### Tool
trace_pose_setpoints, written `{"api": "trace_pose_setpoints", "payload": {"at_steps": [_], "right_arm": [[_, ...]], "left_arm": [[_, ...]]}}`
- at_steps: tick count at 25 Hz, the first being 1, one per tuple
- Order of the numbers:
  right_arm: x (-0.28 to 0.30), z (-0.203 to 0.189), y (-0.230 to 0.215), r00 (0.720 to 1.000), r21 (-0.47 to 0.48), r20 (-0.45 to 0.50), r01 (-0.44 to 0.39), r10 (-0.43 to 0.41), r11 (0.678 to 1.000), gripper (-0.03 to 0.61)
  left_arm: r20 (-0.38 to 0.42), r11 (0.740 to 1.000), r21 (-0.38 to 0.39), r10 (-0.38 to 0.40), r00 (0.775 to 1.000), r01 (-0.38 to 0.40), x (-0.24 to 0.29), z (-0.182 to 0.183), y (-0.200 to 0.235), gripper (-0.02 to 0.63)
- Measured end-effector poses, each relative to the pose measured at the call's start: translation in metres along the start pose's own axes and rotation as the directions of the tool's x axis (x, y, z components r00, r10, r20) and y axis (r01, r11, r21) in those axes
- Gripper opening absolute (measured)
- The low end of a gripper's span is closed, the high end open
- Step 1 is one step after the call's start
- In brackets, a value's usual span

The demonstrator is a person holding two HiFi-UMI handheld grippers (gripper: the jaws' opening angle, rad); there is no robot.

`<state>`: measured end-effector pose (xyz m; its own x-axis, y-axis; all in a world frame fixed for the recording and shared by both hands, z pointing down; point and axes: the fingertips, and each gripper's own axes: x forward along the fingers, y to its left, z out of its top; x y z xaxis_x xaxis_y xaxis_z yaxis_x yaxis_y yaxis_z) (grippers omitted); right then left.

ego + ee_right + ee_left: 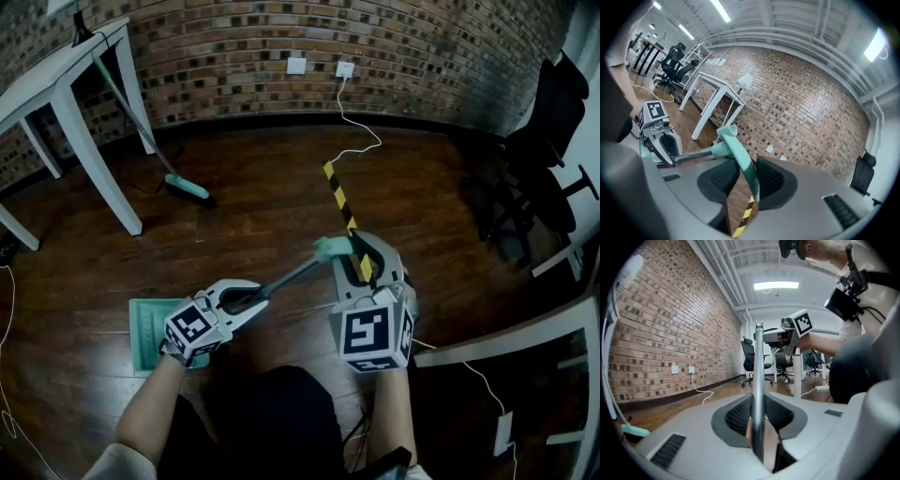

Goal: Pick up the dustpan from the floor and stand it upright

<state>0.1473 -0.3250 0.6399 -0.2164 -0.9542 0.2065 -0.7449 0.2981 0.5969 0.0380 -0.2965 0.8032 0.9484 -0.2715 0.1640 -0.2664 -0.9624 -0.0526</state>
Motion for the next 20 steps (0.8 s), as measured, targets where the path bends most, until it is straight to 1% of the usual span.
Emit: {"api": "trace_pose_setpoints", "payload": {"at_steps": [2, 5, 8, 11, 13, 15, 16, 19, 20], "right_arm": [[-0.01, 0.029, 0.004, 1.0, -0.055, 0.005, 0.016, -0.015, 0.998, 0.115], [-0.026, 0.066, 0.011, 0.999, -0.124, 0.002, 0.044, -0.044, 0.991, 0.115], [-0.039, 0.095, 0.023, 0.997, -0.191, 0.01, 0.081, -0.08, 0.978, 0.115], [-0.042, 0.117, 0.036, 0.995, -0.22, 0.03, 0.099, -0.095, 0.971, 0.118], [-0.042, 0.131, 0.044, 0.996, -0.207, 0.054, 0.08, -0.07, 0.975, 0.126], [-0.045, 0.145, 0.055, 0.995, -0.172, 0.097, 0.019, -0.003, 0.985, 0.171], [-0.047, 0.152, 0.059, 0.992, -0.154, 0.123, -0.011, 0.03, 0.988, 0.183], [-0.055, 0.164, 0.064, 0.98, -0.115, 0.183, -0.06, 0.081, 0.992, 0.183], [-0.056, 0.165, 0.064, 0.976, -0.084, 0.197, -0.08, 0.095, 0.993, 0.183]], "left_arm": [[0.054, 1.0, -0.007, 0.018, 0.998, -0.017, -0.013, 0.011, -0.002, 0.109], [0.125, 1.0, -0.024, -0.001, 0.992, 0.004, -0.03, 0.026, -0.011, 0.109], [0.167, 0.999, -0.037, -0.004, 0.986, 0.011, -0.048, 0.035, -0.016, 0.109], [0.194, 0.998, -0.059, 0.037, 0.98, -0.026, -0.065, 0.039, -0.014, 0.11], [0.205, 0.995, -0.069, 0.078, 0.976, -0.065, -0.076, 0.042, -0.008, 0.11], [0.218, 0.992, -0.081, 0.115, 0.969, -0.099, -0.088, 0.043, -0.003, 0.112], [0.227, 0.99, -0.09, 0.129, 0.965, -0.112, -0.094, 0.043, 0.0, 0.112], [0.246, 0.983, -0.107, 0.171, 0.954, -0.148, -0.11, 0.044, 0.01, 0.112], [0.248, 0.981, -0.107, 0.184, 0.951, -0.162, -0.114, 0.045, 0.012, 0.112]]}}
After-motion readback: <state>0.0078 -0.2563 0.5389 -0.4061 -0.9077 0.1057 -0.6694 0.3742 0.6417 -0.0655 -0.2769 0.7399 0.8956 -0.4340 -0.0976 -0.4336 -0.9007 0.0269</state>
